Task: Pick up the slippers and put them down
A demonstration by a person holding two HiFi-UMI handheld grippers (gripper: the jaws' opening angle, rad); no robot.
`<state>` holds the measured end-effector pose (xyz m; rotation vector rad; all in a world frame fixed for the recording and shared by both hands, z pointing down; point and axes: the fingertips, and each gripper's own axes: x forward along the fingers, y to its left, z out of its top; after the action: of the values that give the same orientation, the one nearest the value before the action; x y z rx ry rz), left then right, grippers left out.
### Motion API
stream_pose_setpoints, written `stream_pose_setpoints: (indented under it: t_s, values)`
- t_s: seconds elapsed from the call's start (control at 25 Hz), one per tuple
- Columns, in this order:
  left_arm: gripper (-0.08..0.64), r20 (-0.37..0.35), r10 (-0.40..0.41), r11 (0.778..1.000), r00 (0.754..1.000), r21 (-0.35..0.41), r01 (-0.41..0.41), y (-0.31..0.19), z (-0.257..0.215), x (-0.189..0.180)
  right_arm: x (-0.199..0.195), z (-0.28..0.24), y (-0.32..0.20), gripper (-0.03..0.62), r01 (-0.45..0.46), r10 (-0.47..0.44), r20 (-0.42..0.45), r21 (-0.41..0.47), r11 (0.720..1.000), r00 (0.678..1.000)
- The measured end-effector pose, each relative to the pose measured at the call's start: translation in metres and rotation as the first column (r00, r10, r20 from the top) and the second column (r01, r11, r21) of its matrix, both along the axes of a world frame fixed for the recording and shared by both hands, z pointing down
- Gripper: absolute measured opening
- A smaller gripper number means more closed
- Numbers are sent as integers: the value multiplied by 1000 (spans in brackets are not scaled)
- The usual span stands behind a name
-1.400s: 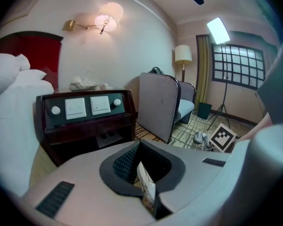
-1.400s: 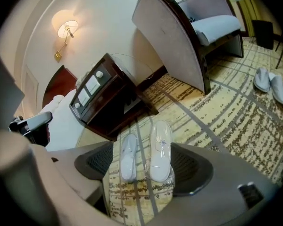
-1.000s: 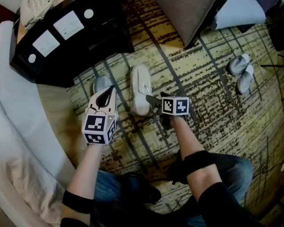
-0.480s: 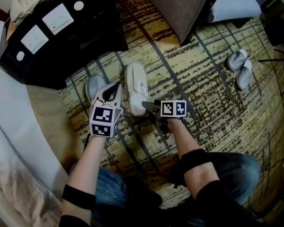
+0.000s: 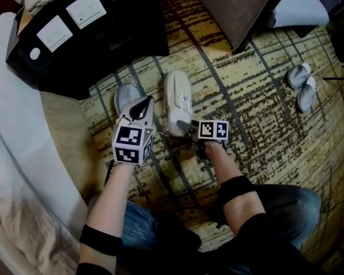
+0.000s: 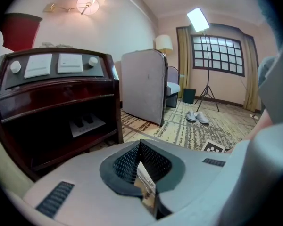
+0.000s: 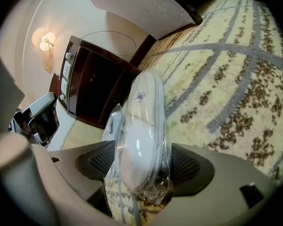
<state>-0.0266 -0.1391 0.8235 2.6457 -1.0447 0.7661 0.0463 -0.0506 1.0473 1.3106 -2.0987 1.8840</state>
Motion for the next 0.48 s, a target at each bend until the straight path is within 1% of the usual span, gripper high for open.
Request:
stream_pose_setpoints:
  t_s: [0.2,0.28,0.32,0.36,0.4,0.48]
  values:
    - [1,-13,-10,1000,1000,10,10,-2,-7,-5,-1,8,-4,348,-22,22,-10,-20,1000,1000]
    - [1,-15,-13,1000,1000,13,13,-2,-8,-7,2,12,-2,308,-26,25,-17,-37,999,1000]
    - [1,-16,-15,1000,1000,13,15,-2,-8,-8,2,14,-2,271,-24,23,-22,-47,999,999]
    - [1,-15,-16,1000,1000,14,17,-2,-8,-9,1,15,-1,214,-21,20,-24,-55,998,1000]
    - [1,-15,-18,1000,1000,14,18,-2,-9,-10,-1,17,-1,192,-17,16,-26,-62,998,1000]
    - [1,-16,-21,1000,1000,15,21,-3,-10,-10,-5,18,-2,172,-20,18,-30,-70,997,999]
